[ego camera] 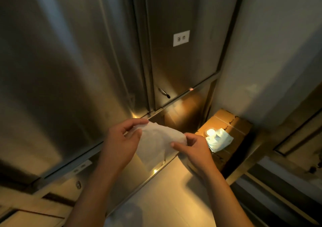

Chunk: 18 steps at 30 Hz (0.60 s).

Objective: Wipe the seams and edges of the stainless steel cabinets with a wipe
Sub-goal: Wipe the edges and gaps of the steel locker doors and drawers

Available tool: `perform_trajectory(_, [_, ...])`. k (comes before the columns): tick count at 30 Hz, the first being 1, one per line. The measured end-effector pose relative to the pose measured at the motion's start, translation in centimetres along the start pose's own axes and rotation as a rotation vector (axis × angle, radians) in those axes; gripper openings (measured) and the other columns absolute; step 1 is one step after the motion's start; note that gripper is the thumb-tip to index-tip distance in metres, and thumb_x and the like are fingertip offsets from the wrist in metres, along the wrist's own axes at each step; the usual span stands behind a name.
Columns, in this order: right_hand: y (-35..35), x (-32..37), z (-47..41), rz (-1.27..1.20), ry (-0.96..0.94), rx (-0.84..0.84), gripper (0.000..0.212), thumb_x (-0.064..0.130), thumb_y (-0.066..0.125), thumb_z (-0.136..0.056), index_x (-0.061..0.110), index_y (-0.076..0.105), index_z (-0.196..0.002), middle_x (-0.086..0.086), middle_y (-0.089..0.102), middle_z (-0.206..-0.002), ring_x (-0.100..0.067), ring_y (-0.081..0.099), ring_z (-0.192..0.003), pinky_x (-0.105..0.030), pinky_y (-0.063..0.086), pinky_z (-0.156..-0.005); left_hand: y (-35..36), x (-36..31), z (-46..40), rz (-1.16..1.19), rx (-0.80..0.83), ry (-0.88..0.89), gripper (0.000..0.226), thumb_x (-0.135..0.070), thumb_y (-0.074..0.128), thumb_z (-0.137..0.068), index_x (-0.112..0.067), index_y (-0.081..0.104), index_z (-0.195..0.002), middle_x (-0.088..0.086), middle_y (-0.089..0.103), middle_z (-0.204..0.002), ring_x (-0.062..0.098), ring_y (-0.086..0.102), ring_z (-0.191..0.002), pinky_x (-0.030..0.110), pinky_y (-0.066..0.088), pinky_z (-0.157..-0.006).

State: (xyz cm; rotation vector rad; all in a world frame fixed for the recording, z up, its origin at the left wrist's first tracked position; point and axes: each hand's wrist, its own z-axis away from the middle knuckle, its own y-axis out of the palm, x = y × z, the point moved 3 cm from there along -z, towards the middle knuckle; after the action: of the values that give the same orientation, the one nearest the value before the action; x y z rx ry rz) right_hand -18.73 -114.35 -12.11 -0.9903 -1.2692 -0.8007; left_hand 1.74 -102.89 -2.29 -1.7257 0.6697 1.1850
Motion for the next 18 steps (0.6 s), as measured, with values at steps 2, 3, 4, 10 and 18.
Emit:
perform_trajectory(2, [2.4,1.7,0.8,-0.007,-0.016,-0.009,0.01,0.021,0.085,-0.084,0.02,0.079,-0.092,0.002,0.076,-0.085,-0.015,0.072,-0.08,-0.028,0.057,-0.068,-2.8,1.8,0.5,0.013,-0.037,-0.037,0.037,-0.005,0.065,-0.097,-0.039,0.075,-0.107,-0.009,0.071,-0.118,0.014,0.065,-0.111,0.008,0.053,-0.068])
perform_trajectory(3, [3.8,2.6,1.3,-0.023,-0.019,-0.006,0.01,0.023,0.084,-0.085,0.02,0.079,-0.093,0.002,0.076,-0.086,-0.014,0.071,-0.081,-0.024,0.056,-0.067,-4.2,2.8,0.9,0.016,-0.05,-0.052,0.037,-0.004,0.064,-0.097,-0.038,0.075,-0.106,-0.008,0.072,-0.116,0.015,0.066,-0.109,0.011,0.055,-0.07])
perform_trajectory(4, [5.2,3.5,1.9,-0.036,-0.024,0.007,0.012,0.024,0.083,-0.085,0.02,0.08,-0.095,0.002,0.076,-0.087,-0.014,0.072,-0.082,-0.023,0.055,-0.068,-5.6,3.7,1.3,0.022,-0.061,-0.066,0.037,-0.004,0.063,-0.097,-0.038,0.075,-0.106,-0.008,0.072,-0.114,0.014,0.066,-0.108,0.016,0.057,-0.075])
perform_trajectory(10, [13.8,7.7,5.3,-0.048,-0.07,0.099,0.016,0.027,0.077,-0.09,0.021,0.08,-0.104,0.0,0.077,-0.093,-0.017,0.073,-0.085,-0.023,0.056,-0.064,-12.5,8.2,3.4,0.027,-0.085,-0.078,0.031,-0.006,0.065,-0.095,-0.031,0.077,-0.107,-0.015,0.068,-0.117,0.007,0.065,-0.107,0.016,0.053,-0.079])
perform_trajectory(18, [21.0,10.1,8.0,-0.034,-0.092,0.087,0.016,0.031,0.074,-0.094,0.022,0.08,-0.106,-0.001,0.078,-0.096,-0.022,0.074,-0.087,-0.032,0.058,-0.07,-18.5,10.8,5.4,-0.047,-0.1,0.021,0.027,-0.022,0.084,-0.084,-0.031,0.077,-0.108,-0.027,0.062,-0.118,-0.007,0.06,-0.111,0.008,0.046,-0.087])
